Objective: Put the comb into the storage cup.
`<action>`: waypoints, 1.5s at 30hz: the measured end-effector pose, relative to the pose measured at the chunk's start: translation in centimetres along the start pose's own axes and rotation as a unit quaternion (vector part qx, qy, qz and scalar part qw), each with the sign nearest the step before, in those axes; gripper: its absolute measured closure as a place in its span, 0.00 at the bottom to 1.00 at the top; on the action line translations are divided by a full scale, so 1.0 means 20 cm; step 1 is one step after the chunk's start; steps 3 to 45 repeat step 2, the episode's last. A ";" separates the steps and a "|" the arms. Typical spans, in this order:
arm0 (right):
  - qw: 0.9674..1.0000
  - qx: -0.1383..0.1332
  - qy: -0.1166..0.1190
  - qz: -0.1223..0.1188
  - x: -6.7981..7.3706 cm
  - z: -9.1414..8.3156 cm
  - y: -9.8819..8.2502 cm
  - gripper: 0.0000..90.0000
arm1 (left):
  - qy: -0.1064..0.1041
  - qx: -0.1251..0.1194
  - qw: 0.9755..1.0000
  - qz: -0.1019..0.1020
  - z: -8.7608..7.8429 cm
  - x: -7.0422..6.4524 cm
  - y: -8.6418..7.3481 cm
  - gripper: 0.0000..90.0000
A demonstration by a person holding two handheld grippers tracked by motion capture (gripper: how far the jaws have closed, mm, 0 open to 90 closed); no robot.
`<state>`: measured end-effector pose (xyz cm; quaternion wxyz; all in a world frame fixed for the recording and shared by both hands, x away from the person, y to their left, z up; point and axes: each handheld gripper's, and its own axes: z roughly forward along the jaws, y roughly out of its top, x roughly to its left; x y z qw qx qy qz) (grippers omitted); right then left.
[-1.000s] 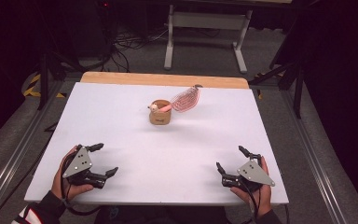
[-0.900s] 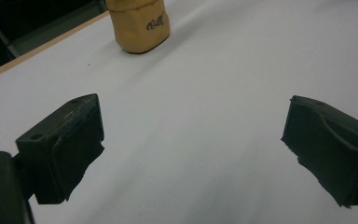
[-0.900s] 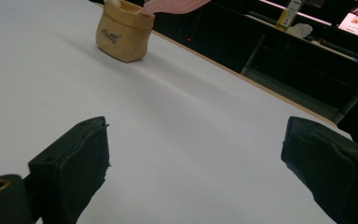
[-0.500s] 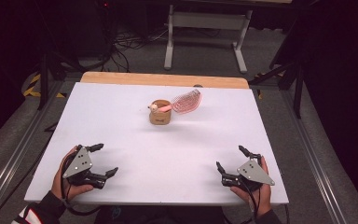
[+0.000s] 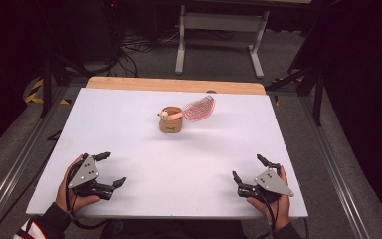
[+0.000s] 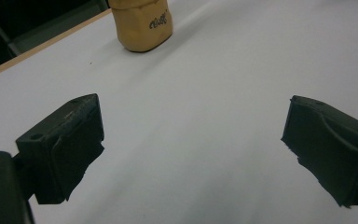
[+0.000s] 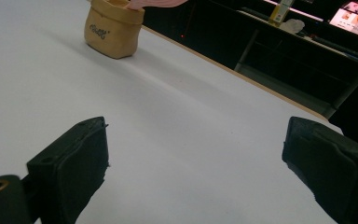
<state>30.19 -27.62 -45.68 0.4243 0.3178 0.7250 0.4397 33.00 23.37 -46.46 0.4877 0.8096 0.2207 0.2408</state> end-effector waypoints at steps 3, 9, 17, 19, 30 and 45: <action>1.000 0.000 -0.003 0.008 -0.01 0.01 0.00 0.08 | 0.001 0.000 1.000 -0.002 0.00 0.00 0.00 0.07; 1.000 0.000 -0.003 0.008 -0.01 0.01 0.00 0.08 | 0.001 0.000 1.000 -0.002 0.00 0.00 0.00 0.07; 1.000 0.000 -0.003 0.008 -0.01 0.01 0.00 0.08 | 0.001 0.000 1.000 -0.002 0.00 0.00 0.00 0.07; 1.000 0.000 -0.003 0.008 -0.01 0.01 0.00 0.08 | 0.001 0.000 1.000 -0.002 0.00 0.00 0.00 0.07; 1.000 0.000 -0.003 0.008 -0.01 0.01 0.00 0.08 | 0.001 0.000 1.000 -0.002 0.00 0.00 0.00 0.07; 1.000 0.000 -0.003 0.008 -0.01 0.01 0.00 0.08 | 0.001 0.000 1.000 -0.002 0.00 0.00 0.00 0.07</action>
